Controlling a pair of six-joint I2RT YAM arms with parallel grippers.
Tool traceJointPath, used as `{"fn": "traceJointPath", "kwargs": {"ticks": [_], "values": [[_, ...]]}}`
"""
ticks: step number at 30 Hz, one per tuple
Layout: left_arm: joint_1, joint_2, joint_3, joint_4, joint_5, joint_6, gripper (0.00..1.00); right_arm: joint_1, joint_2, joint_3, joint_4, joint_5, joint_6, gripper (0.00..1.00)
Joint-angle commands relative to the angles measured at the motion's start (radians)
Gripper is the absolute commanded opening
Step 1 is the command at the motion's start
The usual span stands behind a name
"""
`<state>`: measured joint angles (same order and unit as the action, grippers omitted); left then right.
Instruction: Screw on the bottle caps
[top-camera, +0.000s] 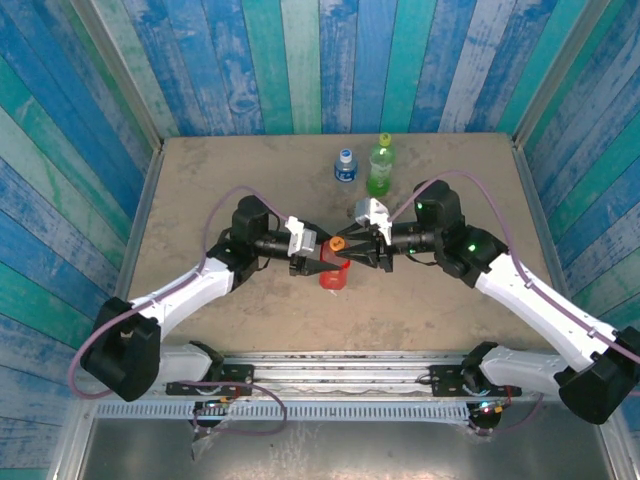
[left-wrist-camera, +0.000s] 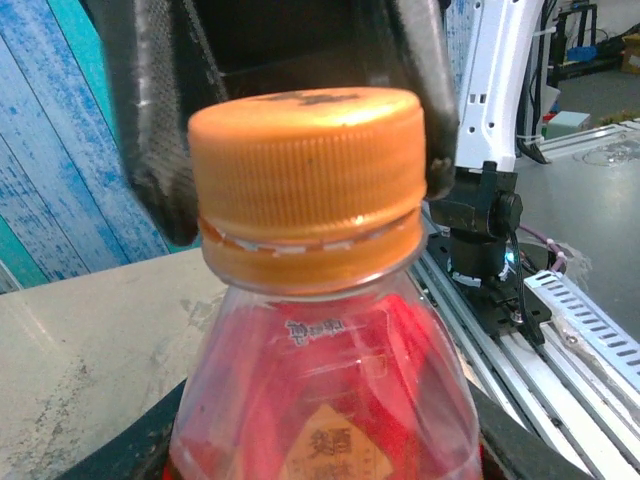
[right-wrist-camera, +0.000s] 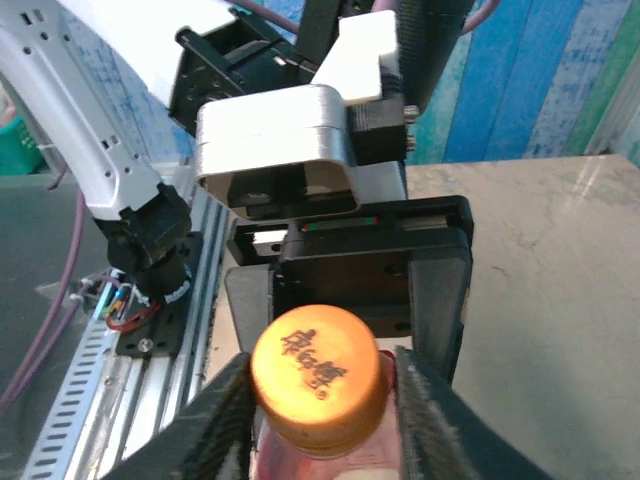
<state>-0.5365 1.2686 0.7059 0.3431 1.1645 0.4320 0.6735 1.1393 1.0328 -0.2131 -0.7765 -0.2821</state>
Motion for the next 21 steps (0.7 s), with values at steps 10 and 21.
{"fn": "traceJointPath", "kwargs": {"ticks": [10, 21], "values": [[-0.004, -0.019, 0.037, -0.036, 0.032, 0.02, 0.5, 0.009, 0.028, 0.03, 0.022, -0.076, 0.015, 0.44], [-0.004, -0.019, -0.004, 0.132, -0.152, -0.103, 0.48, 0.039, 0.025, 0.012, 0.05, 0.157, 0.083, 0.02]]}}
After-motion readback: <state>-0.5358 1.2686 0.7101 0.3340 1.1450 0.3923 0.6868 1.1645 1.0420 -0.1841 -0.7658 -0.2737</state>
